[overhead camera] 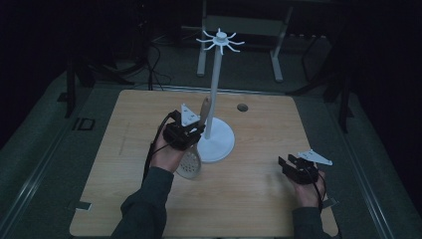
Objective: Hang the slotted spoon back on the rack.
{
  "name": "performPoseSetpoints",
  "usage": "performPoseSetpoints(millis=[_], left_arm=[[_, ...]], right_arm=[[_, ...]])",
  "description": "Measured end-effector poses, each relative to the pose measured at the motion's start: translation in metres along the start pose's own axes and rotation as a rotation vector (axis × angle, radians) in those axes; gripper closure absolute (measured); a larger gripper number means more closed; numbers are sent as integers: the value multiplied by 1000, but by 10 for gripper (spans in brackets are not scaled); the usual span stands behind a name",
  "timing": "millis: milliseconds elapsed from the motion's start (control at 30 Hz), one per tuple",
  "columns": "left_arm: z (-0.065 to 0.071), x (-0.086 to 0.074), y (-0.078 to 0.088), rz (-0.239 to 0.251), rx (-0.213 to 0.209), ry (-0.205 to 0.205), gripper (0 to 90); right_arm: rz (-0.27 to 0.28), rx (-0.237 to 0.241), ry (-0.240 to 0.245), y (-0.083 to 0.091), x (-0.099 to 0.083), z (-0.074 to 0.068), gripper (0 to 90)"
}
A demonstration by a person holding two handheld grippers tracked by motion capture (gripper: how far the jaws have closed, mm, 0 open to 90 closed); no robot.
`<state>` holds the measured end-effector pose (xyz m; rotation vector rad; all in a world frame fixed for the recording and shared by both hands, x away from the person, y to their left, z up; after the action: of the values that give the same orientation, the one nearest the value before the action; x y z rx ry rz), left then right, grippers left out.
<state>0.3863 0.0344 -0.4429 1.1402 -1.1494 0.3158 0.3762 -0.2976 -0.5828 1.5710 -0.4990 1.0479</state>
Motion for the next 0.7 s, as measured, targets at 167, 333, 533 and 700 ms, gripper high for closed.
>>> performPoseSetpoints(millis=[167, 333, 533, 700], left_arm=[[0, 5, 2, 17, -2, 17, 740], [-2, 9, 5, 39, 15, 26, 740], [-3, 16, 9, 68, 28, 37, 741], [-3, 21, 11, 93, 46, 49, 741]], right_arm=[[-2, 0, 2, 0, -1, 0, 542], [2, 4, -1, 0, 0, 0, 541], [2, 3, -3, 0, 0, 1, 541], [1, 3, -1, 0, 0, 1, 541]])
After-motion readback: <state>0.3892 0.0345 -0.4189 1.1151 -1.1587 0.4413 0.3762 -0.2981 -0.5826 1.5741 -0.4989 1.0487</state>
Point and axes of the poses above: each handheld gripper's, and its own axes: y roughly backward along the jaws, x roughly out of its top, z roughly to its right, the point moved 8 cm from there along -y, roughly forward along the jaws, and after that the axes turned 5 degrees about y, right-handed, at the moved point
